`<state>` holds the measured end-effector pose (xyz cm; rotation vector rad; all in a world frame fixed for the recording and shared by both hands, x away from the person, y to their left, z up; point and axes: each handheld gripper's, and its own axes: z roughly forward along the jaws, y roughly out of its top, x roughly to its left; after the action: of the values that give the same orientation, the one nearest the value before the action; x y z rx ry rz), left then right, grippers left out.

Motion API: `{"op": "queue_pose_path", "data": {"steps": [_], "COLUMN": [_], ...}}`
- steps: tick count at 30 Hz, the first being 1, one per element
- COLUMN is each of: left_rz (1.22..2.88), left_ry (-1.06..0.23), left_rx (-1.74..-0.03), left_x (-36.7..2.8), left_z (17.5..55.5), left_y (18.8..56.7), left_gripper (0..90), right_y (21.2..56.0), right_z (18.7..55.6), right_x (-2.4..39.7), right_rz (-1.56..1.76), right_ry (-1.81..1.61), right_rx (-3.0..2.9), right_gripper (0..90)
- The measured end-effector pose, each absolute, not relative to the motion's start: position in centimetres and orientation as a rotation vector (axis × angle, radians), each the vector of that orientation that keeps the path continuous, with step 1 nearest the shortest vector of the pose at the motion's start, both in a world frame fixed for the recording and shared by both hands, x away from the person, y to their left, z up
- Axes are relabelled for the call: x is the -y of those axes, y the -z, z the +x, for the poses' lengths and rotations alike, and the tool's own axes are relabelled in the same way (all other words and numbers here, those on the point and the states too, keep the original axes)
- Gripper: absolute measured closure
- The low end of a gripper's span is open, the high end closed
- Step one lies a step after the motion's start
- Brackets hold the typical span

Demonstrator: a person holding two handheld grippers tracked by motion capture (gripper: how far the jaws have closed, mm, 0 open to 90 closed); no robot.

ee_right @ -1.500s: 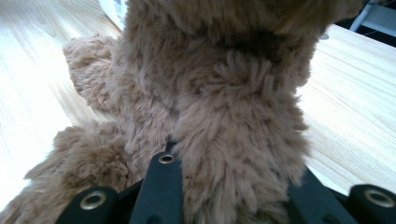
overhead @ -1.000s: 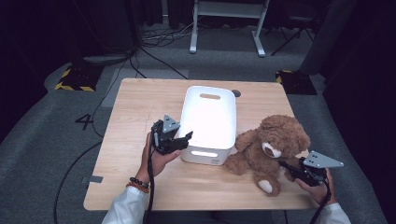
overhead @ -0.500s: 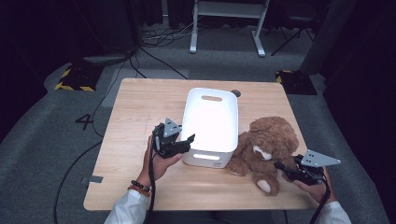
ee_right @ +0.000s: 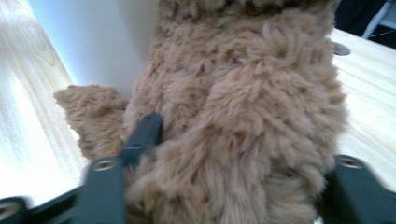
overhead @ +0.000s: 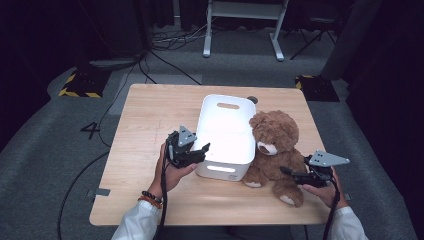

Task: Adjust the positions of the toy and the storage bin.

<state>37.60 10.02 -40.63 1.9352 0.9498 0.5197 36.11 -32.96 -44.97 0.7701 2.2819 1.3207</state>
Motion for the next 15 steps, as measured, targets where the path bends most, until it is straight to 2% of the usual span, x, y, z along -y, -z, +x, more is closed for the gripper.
{"op": "queue_pose_path", "data": {"steps": [3, 5, 6, 15], "left_rz": [1.928, 1.923, 1.917, 1.871], "left_ry": [-0.509, -0.496, -0.475, -0.511], "left_rx": [-0.947, -0.941, -0.918, -0.809], "left_x": [-10.1, -10.2, -10.4, -12.7], "left_z": [37.6, 37.6, 37.5, 35.6], "left_y": [40.7, 40.7, 40.6, 39.0], "left_gripper": [38.4, 37.1, 33.3, 21.8], "right_y": [45.2, 45.3, 45.3, 45.2], "right_z": [36.0, 35.9, 35.6, 34.7], "right_x": [33.2, 33.3, 33.5, 34.9], "right_rz": [0.780, 0.784, 0.783, 0.794], "right_ry": [-1.322, -1.321, -1.329, -1.383], "right_rx": [-2.259, -2.248, -2.228, -2.146], "right_gripper": [62.7, 65.2, 69.3, 74.9]}}
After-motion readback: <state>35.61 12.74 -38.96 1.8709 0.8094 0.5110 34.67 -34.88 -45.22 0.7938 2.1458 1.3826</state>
